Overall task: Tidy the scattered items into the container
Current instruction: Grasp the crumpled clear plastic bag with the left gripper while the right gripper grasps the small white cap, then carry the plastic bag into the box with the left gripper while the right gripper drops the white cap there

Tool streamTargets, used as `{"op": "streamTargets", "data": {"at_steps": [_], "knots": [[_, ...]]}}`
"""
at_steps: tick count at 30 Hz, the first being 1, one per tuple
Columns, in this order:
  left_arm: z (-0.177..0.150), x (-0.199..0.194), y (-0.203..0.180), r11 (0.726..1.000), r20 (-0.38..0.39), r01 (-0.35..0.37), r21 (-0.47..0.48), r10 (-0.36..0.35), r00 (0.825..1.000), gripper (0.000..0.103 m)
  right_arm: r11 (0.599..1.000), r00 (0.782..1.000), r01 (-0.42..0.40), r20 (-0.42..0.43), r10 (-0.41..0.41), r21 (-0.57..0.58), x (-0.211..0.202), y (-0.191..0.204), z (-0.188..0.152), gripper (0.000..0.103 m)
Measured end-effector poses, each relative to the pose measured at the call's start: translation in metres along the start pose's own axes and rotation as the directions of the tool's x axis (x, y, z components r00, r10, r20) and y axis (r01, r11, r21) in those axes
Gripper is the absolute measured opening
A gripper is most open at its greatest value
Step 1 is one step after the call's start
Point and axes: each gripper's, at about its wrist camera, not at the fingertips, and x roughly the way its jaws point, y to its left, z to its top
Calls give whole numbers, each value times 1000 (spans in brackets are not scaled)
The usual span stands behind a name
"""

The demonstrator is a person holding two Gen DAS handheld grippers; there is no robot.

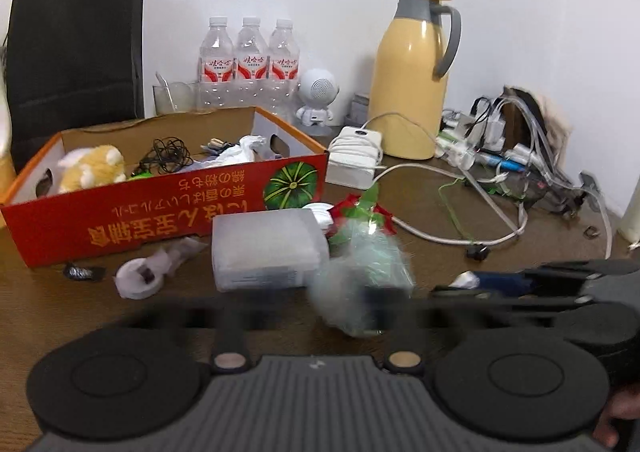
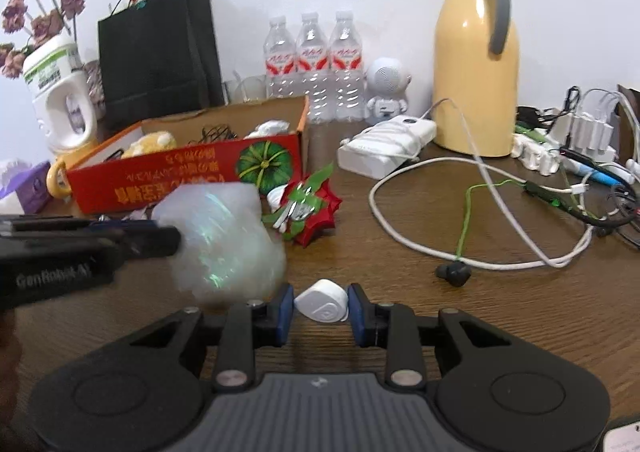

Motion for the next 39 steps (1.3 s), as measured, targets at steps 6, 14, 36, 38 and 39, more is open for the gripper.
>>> {"op": "streamTargets", "data": {"at_steps": [6, 14, 36, 38, 39], "knots": [[5, 17, -23, 995, 5, 22, 101, -23, 1000, 84, 999, 999, 46, 19, -46, 6, -16, -10, 2, 28], [-5, 28, -25, 997, -72, 58, 49, -55, 996, 39, 999, 999, 39, 27, -40, 35, -26, -19, 1, 28], [-33, -148, 73, 809, 173, -550, -209, 584, 793, 38, 973, 951, -200, 217, 222, -115, -69, 75, 15, 28], [-26, -152, 79, 798, 187, -553, -239, 596, 781, 38, 972, 948, -203, 225, 226, -122, -68, 79, 19, 28], [-23, -153, 81, 800, 199, -547, -246, 594, 779, 39, 972, 948, -202, 225, 226, -124, -66, 80, 22, 28]]}}
